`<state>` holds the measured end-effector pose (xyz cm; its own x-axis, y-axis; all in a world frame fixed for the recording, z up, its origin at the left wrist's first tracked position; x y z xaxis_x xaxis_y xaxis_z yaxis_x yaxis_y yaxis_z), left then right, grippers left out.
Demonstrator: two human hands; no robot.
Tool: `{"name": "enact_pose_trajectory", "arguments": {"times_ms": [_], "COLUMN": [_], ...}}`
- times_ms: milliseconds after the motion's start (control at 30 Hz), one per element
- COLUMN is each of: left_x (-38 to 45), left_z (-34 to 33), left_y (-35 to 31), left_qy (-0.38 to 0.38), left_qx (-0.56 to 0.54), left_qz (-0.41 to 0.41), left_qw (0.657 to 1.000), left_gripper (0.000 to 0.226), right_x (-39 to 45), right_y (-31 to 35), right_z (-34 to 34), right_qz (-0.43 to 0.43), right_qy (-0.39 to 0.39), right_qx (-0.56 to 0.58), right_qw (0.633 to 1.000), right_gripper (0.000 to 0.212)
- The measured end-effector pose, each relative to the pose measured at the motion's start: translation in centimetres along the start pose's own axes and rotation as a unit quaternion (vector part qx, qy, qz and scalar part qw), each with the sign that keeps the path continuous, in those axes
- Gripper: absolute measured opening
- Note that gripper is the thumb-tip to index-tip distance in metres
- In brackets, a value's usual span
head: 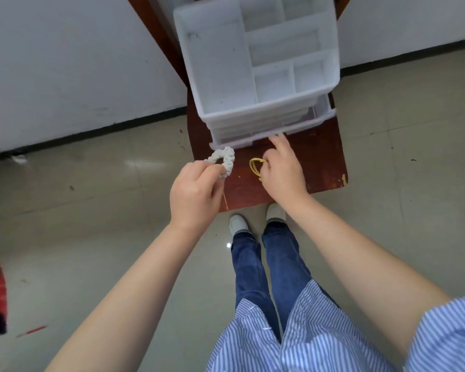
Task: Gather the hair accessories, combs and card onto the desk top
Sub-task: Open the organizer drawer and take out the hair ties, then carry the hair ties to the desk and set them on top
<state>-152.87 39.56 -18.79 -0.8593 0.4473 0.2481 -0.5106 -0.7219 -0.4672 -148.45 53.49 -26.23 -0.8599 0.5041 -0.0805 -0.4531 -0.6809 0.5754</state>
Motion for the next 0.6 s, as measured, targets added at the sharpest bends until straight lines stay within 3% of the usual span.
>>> {"name": "enact_pose_trajectory", "arguments": {"times_ms": [167, 233, 300, 467, 600], "left_x": [2.8, 3.8, 4.6, 5.2, 2.9], "left_z": [0.5, 0.2, -0.5, -3.6, -5.7], "left_y": [0.5, -0.4, -2.4, -10.4, -19.5], "left_qy": [0.014, 0.039, 0.061, 0.138, 0.245], "left_qx": [0.036, 0.047, 0.051, 0.013, -0.047], "left_qz": [0.003, -0.001, -0.055, -0.230, -0.362], "left_qw": [0.999, 0.998, 0.995, 0.963, 0.898], "left_gripper": [0.020, 0.020, 0.018, 0.003, 0.013], "right_x": [4.1, 3.4, 2.0, -2.8, -9.4], "right_y": [0.6, 0.0, -0.9, -6.0, -10.1], "right_z": [-1.8, -0.7, 1.5, 8.3, 15.0], "right_qz": [0.087, 0.109, 0.098, -0.064, -0.218], "right_qy": [0.082, 0.080, 0.043, -0.029, -0.123], "right_qx": [-0.070, -0.097, -0.097, -0.119, -0.123], "right_qw": [0.990, 0.986, 0.990, 0.990, 0.960], "right_gripper": [0.030, 0.029, 0.018, 0.011, 0.015]}}
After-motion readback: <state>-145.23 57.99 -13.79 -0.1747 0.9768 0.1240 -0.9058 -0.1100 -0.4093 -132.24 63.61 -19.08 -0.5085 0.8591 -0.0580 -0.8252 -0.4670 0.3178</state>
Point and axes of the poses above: each hand's wrist, its own x-axis towards the middle knuckle, its own z-axis out of the back of the hand, y = z × x, the point moved 5 cm from there along x, towards the middle knuckle, and after that the axes turned 13 degrees about -y, right-handed, at the moved point
